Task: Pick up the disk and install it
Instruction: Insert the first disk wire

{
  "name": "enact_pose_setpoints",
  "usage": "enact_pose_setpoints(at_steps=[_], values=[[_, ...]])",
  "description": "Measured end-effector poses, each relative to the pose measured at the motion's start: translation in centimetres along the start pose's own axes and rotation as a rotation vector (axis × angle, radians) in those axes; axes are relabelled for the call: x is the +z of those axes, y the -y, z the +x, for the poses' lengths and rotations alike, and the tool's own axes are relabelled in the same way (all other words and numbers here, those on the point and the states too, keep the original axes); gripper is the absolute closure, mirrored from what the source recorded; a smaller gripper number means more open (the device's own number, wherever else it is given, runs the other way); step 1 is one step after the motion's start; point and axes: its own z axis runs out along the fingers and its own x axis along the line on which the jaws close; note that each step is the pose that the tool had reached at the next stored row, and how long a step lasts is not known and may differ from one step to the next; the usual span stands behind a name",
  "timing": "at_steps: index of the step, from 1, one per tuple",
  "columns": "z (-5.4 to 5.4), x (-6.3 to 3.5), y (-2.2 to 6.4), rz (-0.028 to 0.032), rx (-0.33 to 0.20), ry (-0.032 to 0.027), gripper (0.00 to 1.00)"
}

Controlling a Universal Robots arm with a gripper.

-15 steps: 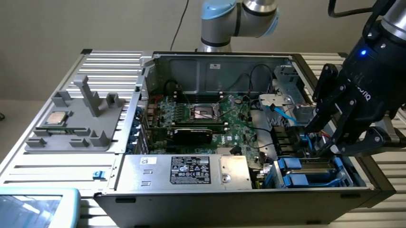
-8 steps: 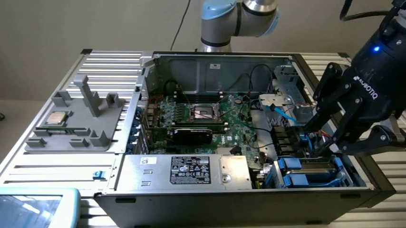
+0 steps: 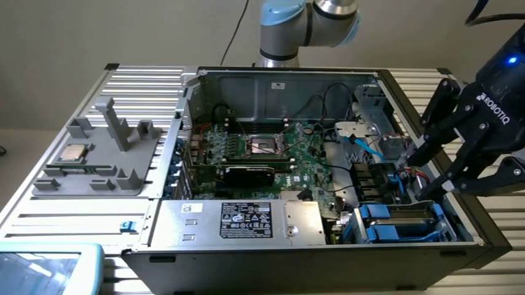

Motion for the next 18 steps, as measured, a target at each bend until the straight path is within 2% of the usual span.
enact_pose_setpoints(at_steps=[4,5,9,13,16,18], values=[[1.2,0.31,-0.47,0.008,0.0,-0.0012,0.49],[1.2,0.33,-0.77,0.0123,0.0,-0.0014,0.49],[1.3,0.31,-2.19,0.0363,0.001,-0.0016,0.49],[1.4,0.31,-3.87,0.0562,0.001,-0.0013,0.49],[1.4,0.41,-5.02,0.069,0.002,-0.001,0.49],[1.4,0.74,-5.17,0.073,0.002,-0.0012,0.49]])
